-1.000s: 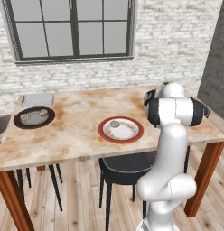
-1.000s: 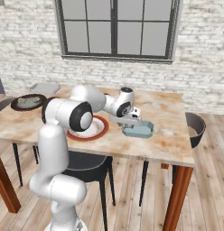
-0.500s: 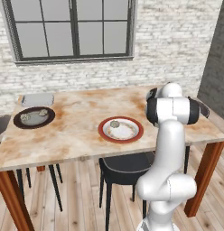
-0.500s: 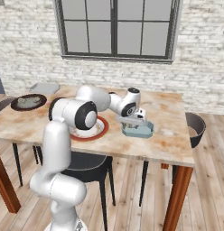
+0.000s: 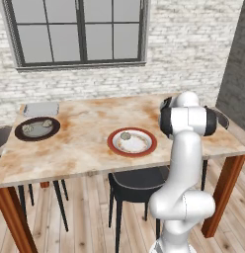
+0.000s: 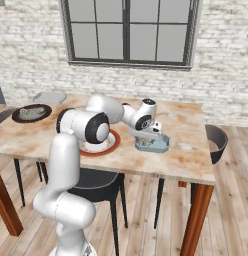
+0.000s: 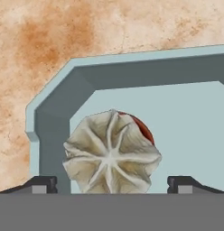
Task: Place two dumplings into each of the tupperware containers and then place the containers in the fridge.
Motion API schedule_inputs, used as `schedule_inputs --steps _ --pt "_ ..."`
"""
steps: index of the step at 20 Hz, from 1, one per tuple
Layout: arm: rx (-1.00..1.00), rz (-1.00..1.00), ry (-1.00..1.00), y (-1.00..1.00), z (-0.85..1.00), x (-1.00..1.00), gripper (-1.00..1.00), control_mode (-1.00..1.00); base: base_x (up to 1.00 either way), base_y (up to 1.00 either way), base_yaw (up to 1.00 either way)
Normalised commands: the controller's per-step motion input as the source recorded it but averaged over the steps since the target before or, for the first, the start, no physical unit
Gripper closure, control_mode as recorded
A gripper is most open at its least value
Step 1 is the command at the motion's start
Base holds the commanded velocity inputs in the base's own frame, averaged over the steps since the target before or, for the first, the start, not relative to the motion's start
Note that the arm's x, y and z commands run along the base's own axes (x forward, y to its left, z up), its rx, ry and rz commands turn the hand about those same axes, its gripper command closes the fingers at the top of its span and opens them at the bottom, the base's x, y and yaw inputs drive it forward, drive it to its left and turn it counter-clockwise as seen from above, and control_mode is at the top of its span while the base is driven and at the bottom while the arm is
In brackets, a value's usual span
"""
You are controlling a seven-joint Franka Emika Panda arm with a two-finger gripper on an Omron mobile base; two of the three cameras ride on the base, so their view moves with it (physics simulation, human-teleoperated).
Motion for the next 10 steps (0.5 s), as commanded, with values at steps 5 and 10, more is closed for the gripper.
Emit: schedule_inputs --steps 5,10 --pt "0.02 0.0 0.0 0.02 0.44 0.04 -1.0 -1.0 0.0 0.0 0.0" --pt "0.0 0.0 0.0 0.43 0.21 -0.1 -1.0 -1.0 0.0 0.0 0.0"
